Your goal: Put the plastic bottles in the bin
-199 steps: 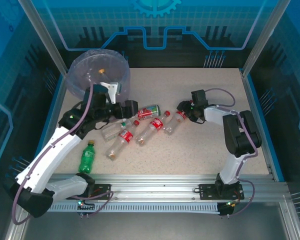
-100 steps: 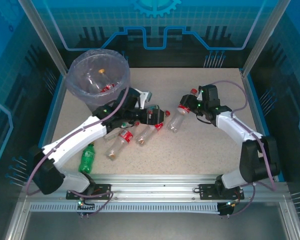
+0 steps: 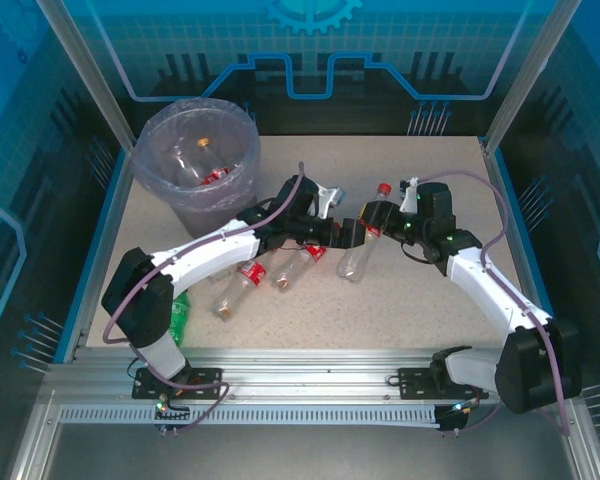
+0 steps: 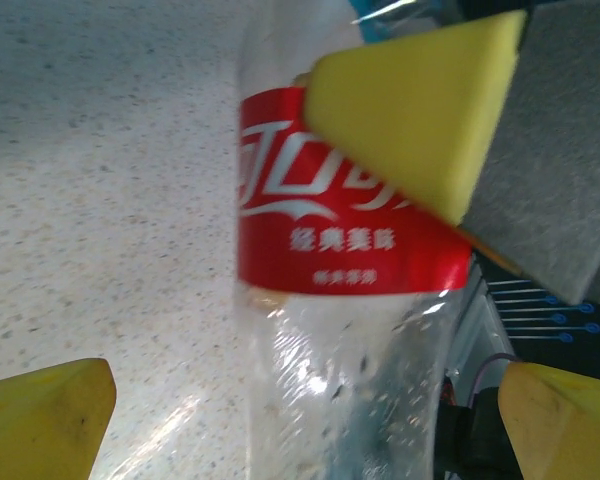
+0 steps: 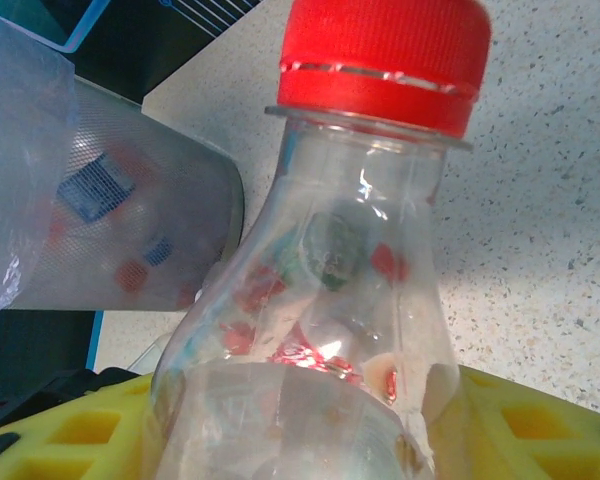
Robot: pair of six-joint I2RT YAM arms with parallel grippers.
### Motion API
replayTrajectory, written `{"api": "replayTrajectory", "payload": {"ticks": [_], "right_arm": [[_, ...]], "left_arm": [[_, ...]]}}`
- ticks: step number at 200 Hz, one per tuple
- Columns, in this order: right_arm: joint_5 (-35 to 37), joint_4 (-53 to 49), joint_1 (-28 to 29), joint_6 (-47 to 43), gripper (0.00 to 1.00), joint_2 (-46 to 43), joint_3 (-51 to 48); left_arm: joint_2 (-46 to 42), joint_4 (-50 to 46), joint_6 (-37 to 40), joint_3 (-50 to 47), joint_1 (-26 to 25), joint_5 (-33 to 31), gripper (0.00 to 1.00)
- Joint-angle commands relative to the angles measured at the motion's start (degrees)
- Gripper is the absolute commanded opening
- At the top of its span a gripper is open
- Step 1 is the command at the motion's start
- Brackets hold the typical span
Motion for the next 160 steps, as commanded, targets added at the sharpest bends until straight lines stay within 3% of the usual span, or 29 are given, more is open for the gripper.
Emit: {"api": "replayTrajectory", "payload": {"ticks": [1, 18, 64, 115, 160], "right_arm": [[-1.7, 0.5, 0.9, 0.8, 0.55, -0.6, -0.3], [-1.9, 1.2, 1.0, 1.4, 0.55, -0.1, -0.2], [-2.9, 3.7, 1.1, 3.1, 0.55, 0.4, -0.2], [-3.0, 4.1, 1.1, 3.4, 0.56, 0.8, 0.2], [-0.9, -0.3, 1.0, 2.2, 0.73, 0.1, 3.0]], "left_arm": [[1.7, 4.5, -2.4, 2.5, -0.7, 4.6, 0.99], [2.8, 4.2, -2.3, 3.3, -1.4, 4.7, 0.99], [4.5, 3.9, -2.1, 3.9, -1.9, 4.8, 0.85], [4.6, 2.5, -1.1, 4.6, -1.9, 4.1, 0.66], [4.1, 1.6, -0.1, 4.5, -1.8, 3.2, 0.6]]}}
